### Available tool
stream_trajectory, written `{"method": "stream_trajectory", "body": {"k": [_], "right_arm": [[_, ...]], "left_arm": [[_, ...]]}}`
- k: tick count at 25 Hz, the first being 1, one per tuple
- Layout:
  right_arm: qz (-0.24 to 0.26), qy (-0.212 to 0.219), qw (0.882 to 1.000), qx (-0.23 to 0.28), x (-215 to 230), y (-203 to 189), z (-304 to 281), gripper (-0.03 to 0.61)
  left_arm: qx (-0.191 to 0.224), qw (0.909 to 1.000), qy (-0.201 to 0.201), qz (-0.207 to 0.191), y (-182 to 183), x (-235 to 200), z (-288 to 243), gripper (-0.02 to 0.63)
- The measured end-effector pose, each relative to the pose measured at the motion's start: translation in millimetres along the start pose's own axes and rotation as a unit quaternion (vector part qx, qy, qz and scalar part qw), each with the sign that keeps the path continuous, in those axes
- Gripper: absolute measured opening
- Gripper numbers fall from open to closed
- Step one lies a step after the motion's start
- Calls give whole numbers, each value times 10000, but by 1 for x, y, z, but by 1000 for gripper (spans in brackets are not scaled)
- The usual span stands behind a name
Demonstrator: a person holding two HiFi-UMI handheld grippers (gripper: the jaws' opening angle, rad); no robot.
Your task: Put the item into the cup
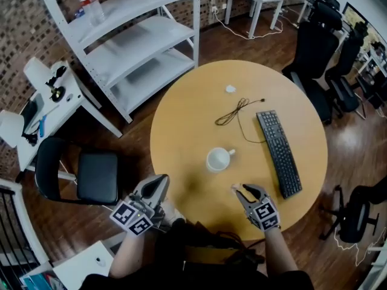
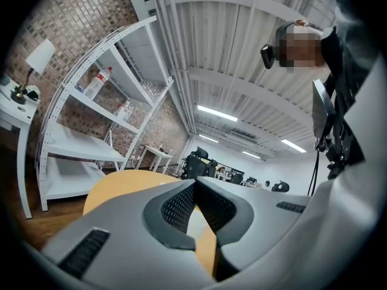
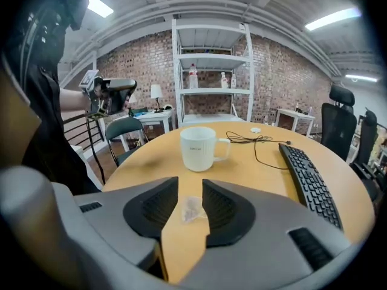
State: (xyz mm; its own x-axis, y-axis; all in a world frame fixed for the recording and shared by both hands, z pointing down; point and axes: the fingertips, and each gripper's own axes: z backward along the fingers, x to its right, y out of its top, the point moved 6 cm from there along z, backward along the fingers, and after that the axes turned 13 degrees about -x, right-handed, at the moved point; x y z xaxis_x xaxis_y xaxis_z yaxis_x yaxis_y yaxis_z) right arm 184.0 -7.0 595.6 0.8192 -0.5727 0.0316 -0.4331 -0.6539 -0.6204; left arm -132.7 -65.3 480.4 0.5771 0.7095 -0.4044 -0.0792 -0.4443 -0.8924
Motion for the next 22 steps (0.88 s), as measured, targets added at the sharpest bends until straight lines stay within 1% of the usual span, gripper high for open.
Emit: {"method": "stream_trajectory", "body": {"k": [6,13,14,17,19,22], "right_arm": [[246,8,9972,-701,-3,-15,-27,130],[397,83,9946,-951,-3,-17,-40,129],[405,115,9945,-961,-4,-16,-41,120],[452,131,9945,-940,-7,-12,-41,36],[482,91,9944,-931,-7,-9,-40,2],[498,32,9949,-876,-6,-6,-35,2]], "left_arm": [[-4,9994,281,211,-13,-7,20,3],[-8,9991,340,239,-14,-11,24,3],[-18,9992,330,237,-14,-11,23,3],[-52,9993,281,227,-13,-11,21,3],[-71,9995,236,208,-12,-11,18,3],[-83,9997,174,174,-10,-11,13,3]]}}
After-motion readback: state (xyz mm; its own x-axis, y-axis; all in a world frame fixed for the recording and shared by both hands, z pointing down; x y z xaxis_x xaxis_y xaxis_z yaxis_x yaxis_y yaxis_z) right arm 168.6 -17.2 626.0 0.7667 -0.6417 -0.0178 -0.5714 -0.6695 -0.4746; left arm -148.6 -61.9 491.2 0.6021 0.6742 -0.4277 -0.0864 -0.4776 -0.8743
